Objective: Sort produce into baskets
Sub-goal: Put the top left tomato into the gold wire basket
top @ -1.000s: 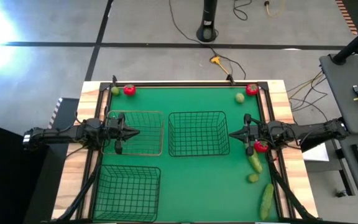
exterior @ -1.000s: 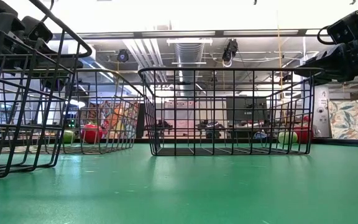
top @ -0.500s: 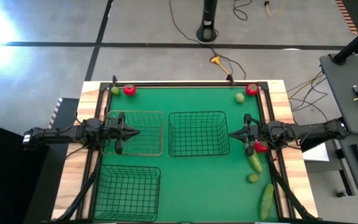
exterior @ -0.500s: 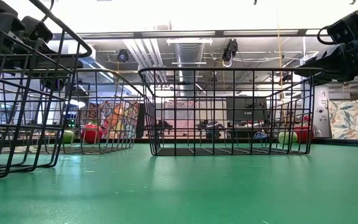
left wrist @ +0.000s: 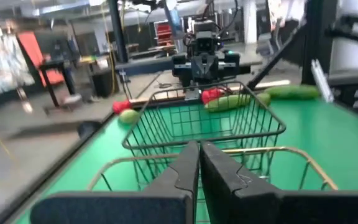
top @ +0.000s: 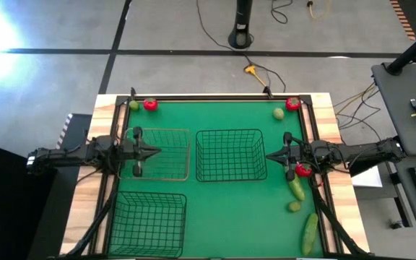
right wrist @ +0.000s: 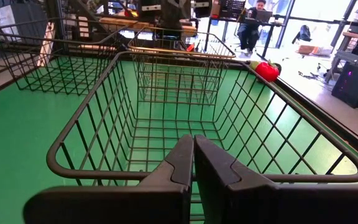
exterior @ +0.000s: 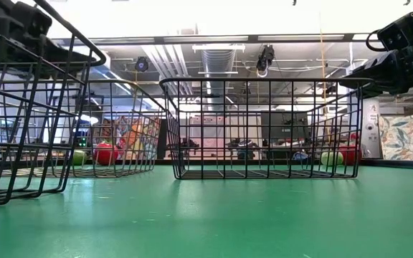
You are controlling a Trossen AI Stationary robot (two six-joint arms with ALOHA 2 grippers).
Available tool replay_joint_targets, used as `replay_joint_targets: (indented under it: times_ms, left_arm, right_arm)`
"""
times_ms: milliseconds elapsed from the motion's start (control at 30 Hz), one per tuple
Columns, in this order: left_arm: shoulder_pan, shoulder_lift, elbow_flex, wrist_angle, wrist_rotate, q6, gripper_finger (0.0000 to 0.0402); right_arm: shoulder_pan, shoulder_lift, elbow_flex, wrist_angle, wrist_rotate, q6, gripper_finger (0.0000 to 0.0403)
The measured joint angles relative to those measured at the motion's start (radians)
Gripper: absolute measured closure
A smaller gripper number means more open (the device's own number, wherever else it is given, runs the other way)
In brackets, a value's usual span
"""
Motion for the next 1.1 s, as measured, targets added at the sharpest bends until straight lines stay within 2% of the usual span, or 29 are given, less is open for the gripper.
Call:
replay_joint_targets:
  times_ms: [167, 300, 367, 567, 700, 733, 800, 900, 967, 1033, 1100]
  left_arm:
    - [0.0, 0.0, 0.033, 0.019, -0.001, 0.024, 0.0401]
    - [0.0, 0.002, 0.032, 0.175, 0.002, -0.204, 0.0401]
    - [0.0, 0.002, 0.032, 0.261, 0.002, -0.249, 0.0401]
    - [0.0, -0.001, 0.032, 0.51, 0.003, -0.27, 0.0401]
    - [0.0, 0.007, 0.032, 0.5, 0.0, -0.251, 0.0401]
    - [-0.001, 0.018, 0.033, 0.507, -0.038, -0.242, 0.0401]
    - [0.003, 0.058, 0.055, 0.471, -0.212, -0.277, 0.0401]
    - [0.02, 0.156, 0.176, 0.282, -0.422, -0.303, 0.0401]
    - [0.046, 0.253, 0.289, 0.113, -0.55, -0.391, 0.0401]
    - [0.088, 0.362, 0.407, -0.047, -0.603, -0.407, 0.0401]
    - [0.143, 0.467, 0.514, -0.141, -0.611, -0.423, 0.0401]
  right_arm:
    - [0.0, 0.0, 0.0, 0.0, 0.0, 0.0, 0.0394]
    - [0.0, 0.0, 0.0, 0.0, 0.0, 0.0, 0.0394]
    - [0.0, 0.0, 0.0, 0.0, 0.0, 0.0, 0.0394]
    - [0.0, 0.0, -0.001, 0.007, 0.0, 0.0, 0.0394]
    - [0.0, 0.0, -0.003, 0.018, 0.002, 0.0, 0.0394]
    - [0.0, 0.0, -0.003, 0.019, 0.003, 0.0, 0.0394]
    - [0.0, 0.0, -0.003, 0.021, 0.003, 0.0, 0.0394]
    - [0.0, 0.0, -0.003, 0.022, 0.003, 0.0, 0.0394]
    - [0.0, 0.0, -0.003, 0.023, 0.003, 0.0, 0.0394]
    - [0.0, 0.0, -0.003, 0.023, 0.003, 0.0, 0.0394]
    - [0.0, 0.0, -0.003, 0.024, 0.002, 0.0, 0.0394]
